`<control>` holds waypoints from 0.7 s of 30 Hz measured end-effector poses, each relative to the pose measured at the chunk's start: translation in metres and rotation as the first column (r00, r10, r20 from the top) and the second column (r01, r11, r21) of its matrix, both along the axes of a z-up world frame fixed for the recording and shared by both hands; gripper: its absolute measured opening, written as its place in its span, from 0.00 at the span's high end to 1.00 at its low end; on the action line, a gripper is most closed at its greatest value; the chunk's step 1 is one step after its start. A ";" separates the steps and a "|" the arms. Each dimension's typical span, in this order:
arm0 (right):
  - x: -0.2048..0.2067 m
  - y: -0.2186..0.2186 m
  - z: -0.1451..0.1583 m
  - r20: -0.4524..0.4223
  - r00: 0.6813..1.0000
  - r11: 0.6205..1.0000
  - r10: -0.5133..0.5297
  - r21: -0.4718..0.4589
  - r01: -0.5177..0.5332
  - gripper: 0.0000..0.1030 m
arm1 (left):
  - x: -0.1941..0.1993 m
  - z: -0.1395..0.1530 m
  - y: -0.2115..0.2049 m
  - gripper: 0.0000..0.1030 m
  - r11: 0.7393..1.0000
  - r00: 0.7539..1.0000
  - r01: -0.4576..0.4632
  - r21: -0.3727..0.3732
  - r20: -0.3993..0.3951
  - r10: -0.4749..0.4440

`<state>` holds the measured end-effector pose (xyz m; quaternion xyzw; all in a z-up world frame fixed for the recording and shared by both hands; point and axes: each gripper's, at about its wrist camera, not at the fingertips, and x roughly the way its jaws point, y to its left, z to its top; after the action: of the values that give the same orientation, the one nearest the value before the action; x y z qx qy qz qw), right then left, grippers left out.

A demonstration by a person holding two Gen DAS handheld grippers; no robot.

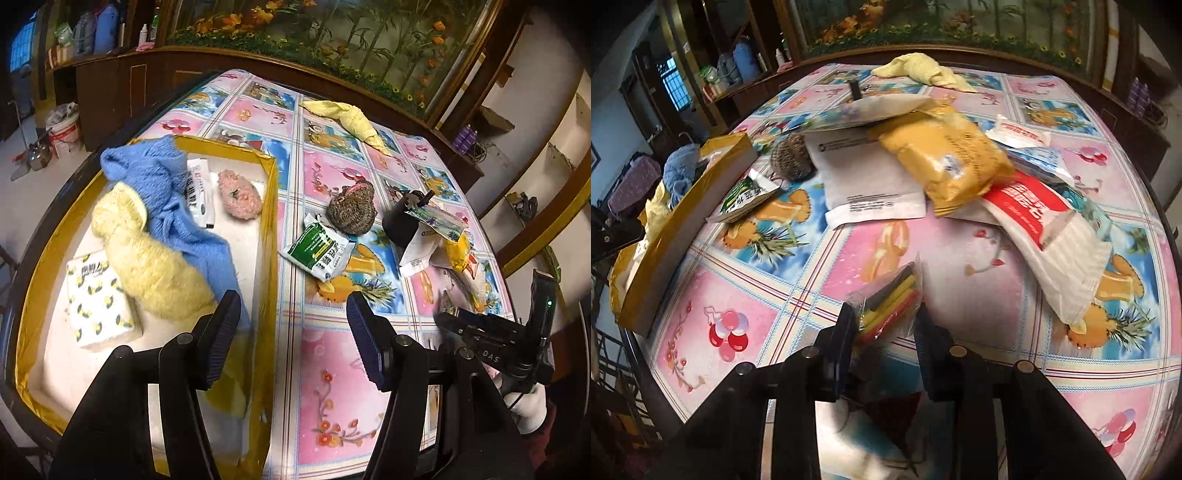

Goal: Organize soft objects
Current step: 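Grasp the clear bag of coloured sticks with the right tool while the left tool grasps a green snack packet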

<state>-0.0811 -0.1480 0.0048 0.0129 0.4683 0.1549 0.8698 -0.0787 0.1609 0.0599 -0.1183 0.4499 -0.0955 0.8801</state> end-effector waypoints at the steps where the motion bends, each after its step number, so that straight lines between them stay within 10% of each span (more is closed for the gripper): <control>1: 0.000 -0.006 0.000 0.001 1.000 1.000 -0.003 0.030 0.003 0.70 | 0.008 0.001 -0.008 0.42 1.000 1.000 0.017 0.026 0.003 -0.017; 12: -0.001 -0.031 -0.005 -0.005 1.000 0.970 -0.017 0.243 0.017 0.70 | 0.102 -0.066 -0.112 0.39 0.868 0.964 0.256 0.425 -0.173 -0.200; 16: -0.002 -0.034 -0.007 -0.010 1.000 0.958 -0.020 0.285 0.022 0.71 | 0.103 -0.058 -0.106 0.35 0.875 0.968 0.247 0.417 -0.147 -0.203; 18: -0.003 -0.033 -0.007 -0.009 1.000 0.959 -0.020 0.283 0.022 0.71 | 0.098 -0.053 -0.105 0.55 0.876 0.965 0.261 0.406 -0.132 -0.227; 21: -0.004 -0.033 -0.006 -0.004 0.999 0.963 -0.033 0.268 0.033 0.71 | 0.086 -0.039 -0.101 0.59 0.884 0.960 0.279 0.374 -0.108 -0.258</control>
<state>-0.0855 -0.1813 -0.0009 0.1384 0.4426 0.2024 0.8625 0.0076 0.0595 0.0213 0.1181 0.4958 -0.1226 0.8516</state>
